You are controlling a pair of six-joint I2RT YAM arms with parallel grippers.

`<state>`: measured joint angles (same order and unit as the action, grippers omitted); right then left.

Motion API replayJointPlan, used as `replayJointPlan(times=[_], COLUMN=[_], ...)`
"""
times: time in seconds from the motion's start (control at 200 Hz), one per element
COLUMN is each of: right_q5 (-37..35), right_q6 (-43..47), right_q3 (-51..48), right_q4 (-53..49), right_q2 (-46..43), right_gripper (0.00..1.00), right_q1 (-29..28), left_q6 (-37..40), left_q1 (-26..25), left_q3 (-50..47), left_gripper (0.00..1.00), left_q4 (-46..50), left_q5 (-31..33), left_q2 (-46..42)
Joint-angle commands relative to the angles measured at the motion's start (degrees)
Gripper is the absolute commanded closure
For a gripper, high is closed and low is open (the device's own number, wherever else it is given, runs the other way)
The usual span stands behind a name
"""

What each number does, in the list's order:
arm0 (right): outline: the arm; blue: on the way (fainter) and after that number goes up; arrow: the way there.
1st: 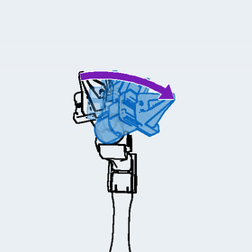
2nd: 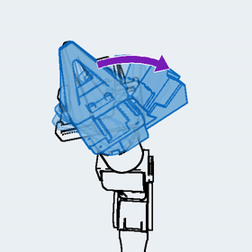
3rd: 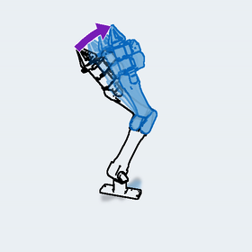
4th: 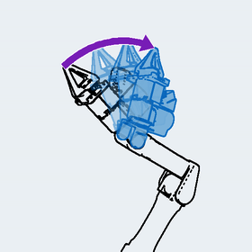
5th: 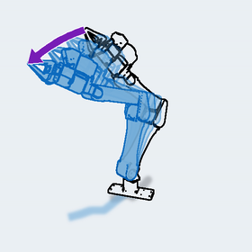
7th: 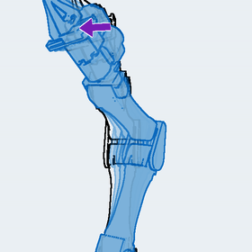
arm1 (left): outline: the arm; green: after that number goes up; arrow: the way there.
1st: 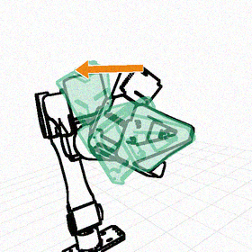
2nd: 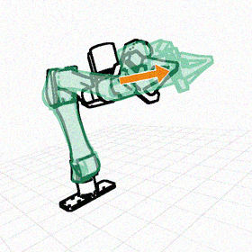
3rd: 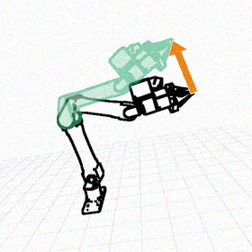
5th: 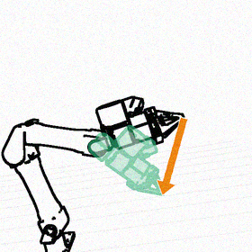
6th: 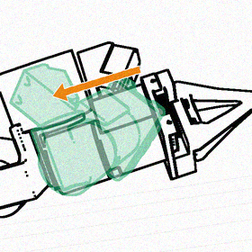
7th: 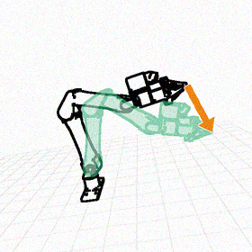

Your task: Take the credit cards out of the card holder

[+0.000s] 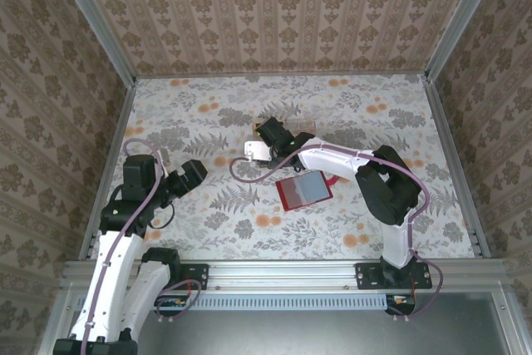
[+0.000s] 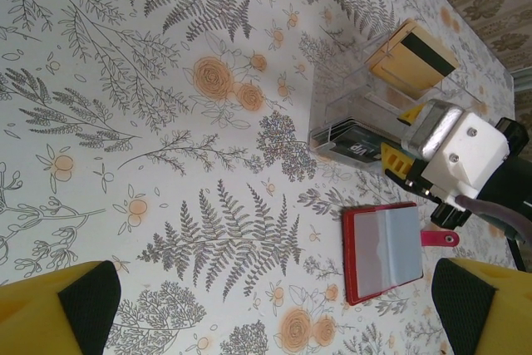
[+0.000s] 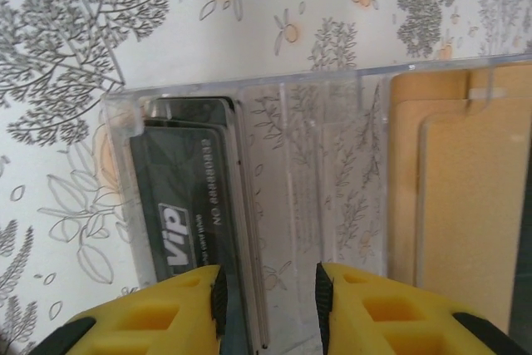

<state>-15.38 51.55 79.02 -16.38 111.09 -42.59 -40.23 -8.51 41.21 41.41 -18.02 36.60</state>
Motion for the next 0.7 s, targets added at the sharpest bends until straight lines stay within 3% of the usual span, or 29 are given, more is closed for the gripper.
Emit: replayJointPlan(times=[0.0,0.345,0.4,0.455,0.665,0.695], right_q5=[-2.59,-3.88,-3.93,-2.91,-2.09,-2.12], right_q6=[-2.89,-23.01,-27.83,-32.65,-49.94,-51.37], right_q3=[-0.60,-6.00,-8.02,-9.99,-22.04,-24.09], right_q4=[2.22,3.26,3.58,3.49,7.18,8.21], right_q2=[-1.77,-14.04,-17.33,-20.59,-34.85,-36.88], right_gripper=[0.62,0.48,0.36,0.33,0.01,0.00], right_q1=[0.29,2.39,3.13,4.15,9.86,10.93], left_q6=[0.49,2.46,3.06,3.79,9.52,10.24], left_q1=[0.61,0.62,0.62,0.60,0.21,0.08], left_q3=[-0.44,-0.88,-0.62,-0.42,4.74,5.91], left_gripper=[0.00,0.00,0.00,0.00,0.00,0.00], left_q4=[1.23,-0.36,-0.78,-1.13,1.06,1.66], left_q5=[-0.81,-1.49,-1.23,-0.81,4.99,6.82], left_q2=[-0.83,2.00,2.95,4.27,15.10,16.85])
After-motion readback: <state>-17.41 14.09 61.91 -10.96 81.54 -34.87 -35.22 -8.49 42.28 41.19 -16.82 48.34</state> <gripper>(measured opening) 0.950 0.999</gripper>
